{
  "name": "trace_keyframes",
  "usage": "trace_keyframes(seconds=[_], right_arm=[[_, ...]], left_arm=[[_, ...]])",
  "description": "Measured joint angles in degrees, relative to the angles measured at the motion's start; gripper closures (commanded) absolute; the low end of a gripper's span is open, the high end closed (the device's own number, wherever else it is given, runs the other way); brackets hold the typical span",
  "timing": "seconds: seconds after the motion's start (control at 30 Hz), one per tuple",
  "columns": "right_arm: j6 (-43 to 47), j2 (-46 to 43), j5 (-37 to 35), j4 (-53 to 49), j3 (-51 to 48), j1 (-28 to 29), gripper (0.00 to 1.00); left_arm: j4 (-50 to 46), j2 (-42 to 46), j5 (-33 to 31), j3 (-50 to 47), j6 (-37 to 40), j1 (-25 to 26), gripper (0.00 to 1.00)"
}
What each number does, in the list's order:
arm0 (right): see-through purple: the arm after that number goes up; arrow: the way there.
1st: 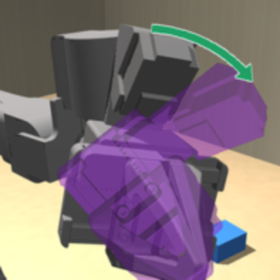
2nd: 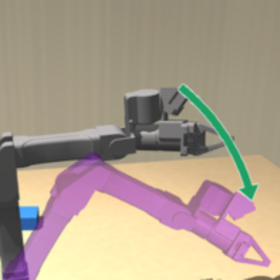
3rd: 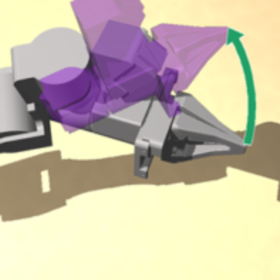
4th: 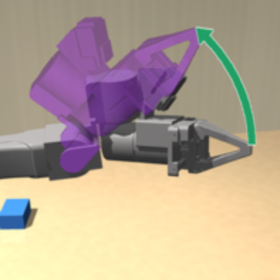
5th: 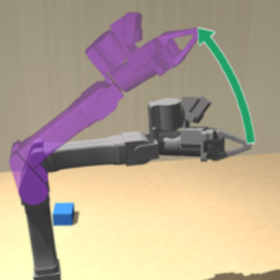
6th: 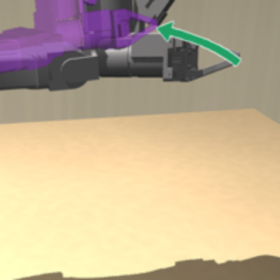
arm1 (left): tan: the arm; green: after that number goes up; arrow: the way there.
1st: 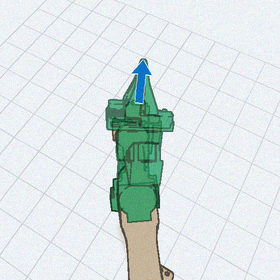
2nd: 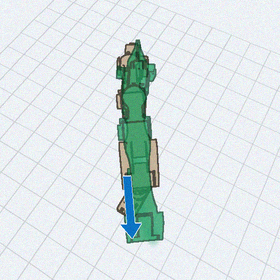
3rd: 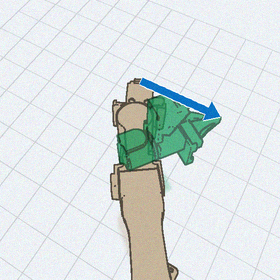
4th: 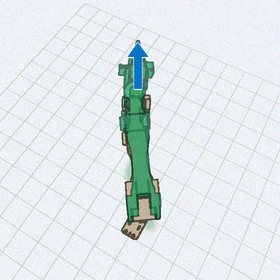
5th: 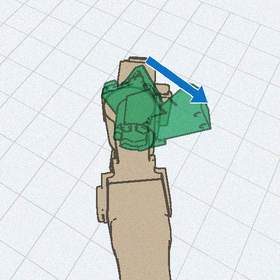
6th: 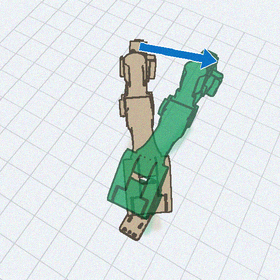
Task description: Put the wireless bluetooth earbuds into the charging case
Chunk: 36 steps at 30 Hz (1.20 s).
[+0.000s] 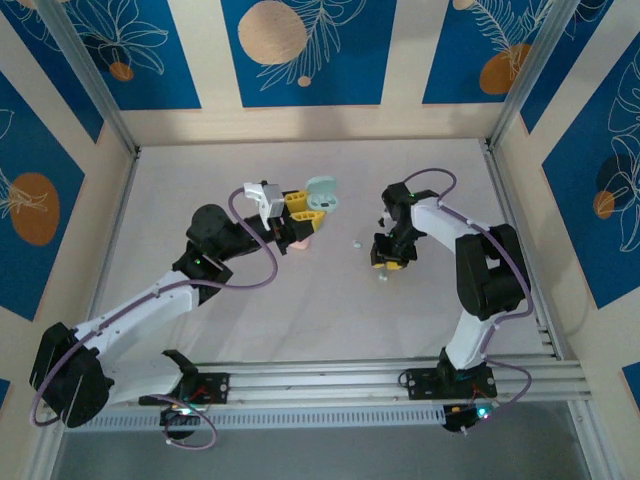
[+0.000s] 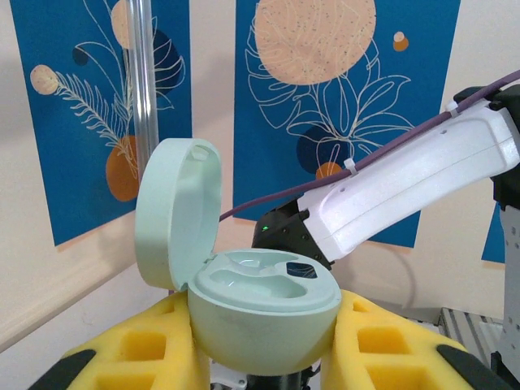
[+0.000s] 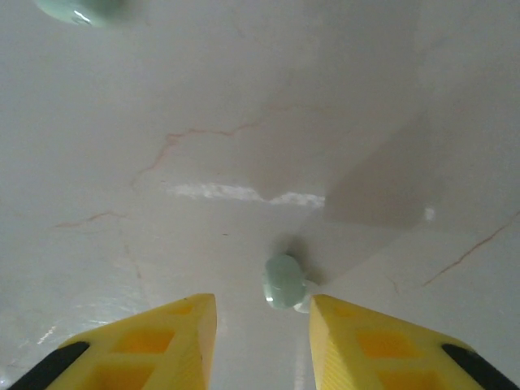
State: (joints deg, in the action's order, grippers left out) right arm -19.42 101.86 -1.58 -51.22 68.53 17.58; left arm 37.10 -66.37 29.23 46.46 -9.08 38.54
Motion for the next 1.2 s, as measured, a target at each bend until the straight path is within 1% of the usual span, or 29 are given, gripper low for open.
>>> trace_keyframes(seconds=[0.3,0.93,1.2], right_arm=[[1.27,1.09,-2.78,-0.74,-0.04,1.49,0.66],[3.06,4.52,-3.41,-0.68,-0.04,2.29,0.72],[3.78,5.03,-4.2,-0.74,-0.02,2.34,0.7]], left_arm=[[0.0,0.0,0.0,-0.15,0.0,0.0,0.75],[-0.02,0.0,0.02,-0.26,-0.33,0.0,0.76],[-0.04,0.0,0.02,-0.26,-0.66,0.0,0.76]])
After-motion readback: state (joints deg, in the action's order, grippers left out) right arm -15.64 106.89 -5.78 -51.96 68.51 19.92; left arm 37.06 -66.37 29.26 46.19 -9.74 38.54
